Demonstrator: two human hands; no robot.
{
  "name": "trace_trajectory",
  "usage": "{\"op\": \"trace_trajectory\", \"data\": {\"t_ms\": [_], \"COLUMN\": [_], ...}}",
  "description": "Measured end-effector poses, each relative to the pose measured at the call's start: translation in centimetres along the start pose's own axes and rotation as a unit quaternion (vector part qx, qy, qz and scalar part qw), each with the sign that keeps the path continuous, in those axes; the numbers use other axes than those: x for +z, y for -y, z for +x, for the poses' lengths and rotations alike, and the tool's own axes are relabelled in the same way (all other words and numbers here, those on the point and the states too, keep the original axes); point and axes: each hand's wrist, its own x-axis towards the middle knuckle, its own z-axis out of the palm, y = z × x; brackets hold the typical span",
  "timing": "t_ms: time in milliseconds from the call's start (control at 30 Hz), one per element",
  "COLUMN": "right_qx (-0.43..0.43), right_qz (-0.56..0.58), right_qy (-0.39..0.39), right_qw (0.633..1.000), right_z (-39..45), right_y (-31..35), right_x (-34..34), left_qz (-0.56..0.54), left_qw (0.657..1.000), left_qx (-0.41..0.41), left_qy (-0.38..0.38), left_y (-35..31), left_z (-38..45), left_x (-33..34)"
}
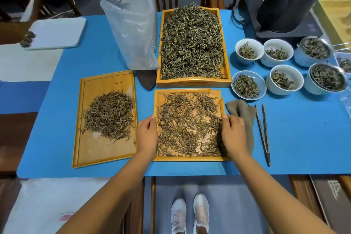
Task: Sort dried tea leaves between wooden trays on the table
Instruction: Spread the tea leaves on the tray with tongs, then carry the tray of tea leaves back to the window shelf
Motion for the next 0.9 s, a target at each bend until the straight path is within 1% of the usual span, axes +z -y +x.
{"op": "trace_trajectory", "data": {"t_ms": [133, 233, 467, 667, 900], "right_qx": [0.003, 0.028, 0.001, 0.0, -0.033], "right_qz": [0.058, 0.096, 0.116, 0.133, 0.159], "right_qy": [0.001, 0.012, 0.014, 0.025, 0.031], "right_qw": [0.998, 0.995, 0.993, 0.991, 0.986], "right_z": [-0.1, -0.1, 0.5, 0.9, 1.2], "right_y": [0.0, 0.0, -0.4, -0.3, 3.3], "right_x": [-0.1, 0.0, -0.2, -0.7, -2.5], "left_qz": [-0.032, -0.039, -0.058, -0.092, -0.109], "left_qw": [0.999, 0.999, 0.998, 0.996, 0.993], "left_qx": [0.0, 0.008, 0.014, 0.012, 0.041], "left_qy": [-0.005, -0.001, -0.003, -0.002, 0.016], "left_y": [-0.2, -0.2, 0.0, -0.9, -4.0], "left_z": [-0.2, -0.2, 0.2, 0.0, 0.1], "left_x": [-0.3, -0.6, -1.0, -1.2, -3.3]}}
